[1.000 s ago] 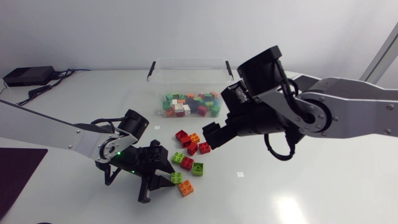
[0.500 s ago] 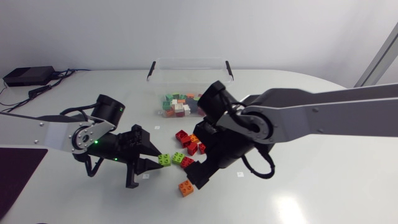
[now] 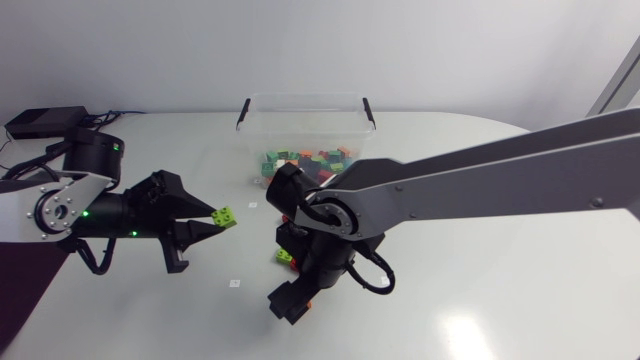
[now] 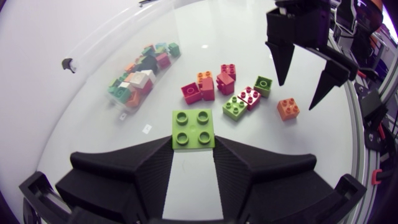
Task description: Place the duplo bricks in the container
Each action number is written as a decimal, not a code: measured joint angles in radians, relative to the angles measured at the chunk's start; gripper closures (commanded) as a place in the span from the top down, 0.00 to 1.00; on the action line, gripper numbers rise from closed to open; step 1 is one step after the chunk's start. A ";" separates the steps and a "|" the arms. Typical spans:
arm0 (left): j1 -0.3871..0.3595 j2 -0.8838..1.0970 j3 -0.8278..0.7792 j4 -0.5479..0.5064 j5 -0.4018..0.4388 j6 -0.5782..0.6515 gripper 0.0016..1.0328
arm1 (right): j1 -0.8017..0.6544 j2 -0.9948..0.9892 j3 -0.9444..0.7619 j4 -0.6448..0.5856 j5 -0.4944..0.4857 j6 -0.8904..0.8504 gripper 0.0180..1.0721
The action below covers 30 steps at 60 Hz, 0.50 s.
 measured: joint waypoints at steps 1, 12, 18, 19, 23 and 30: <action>0.004 -0.008 0.000 0.000 0.000 -0.007 0.27 | 0.002 0.004 0.003 -0.002 0.000 0.000 0.89; 0.053 -0.073 0.005 0.018 0.016 -0.072 0.27 | 0.021 0.055 0.035 -0.022 0.000 0.010 0.81; 0.066 -0.074 0.012 0.029 0.022 -0.101 0.27 | 0.021 0.077 0.051 -0.028 0.000 0.021 0.73; 0.067 -0.076 0.013 0.033 0.023 -0.109 0.27 | 0.021 0.079 0.054 -0.029 0.000 0.023 0.72; 0.068 -0.080 0.014 0.054 0.022 -0.132 0.27 | 0.021 0.087 0.065 -0.030 0.002 0.024 0.67; 0.068 -0.087 0.026 0.094 0.025 -0.176 0.27 | 0.021 0.104 0.086 -0.032 0.017 0.031 0.55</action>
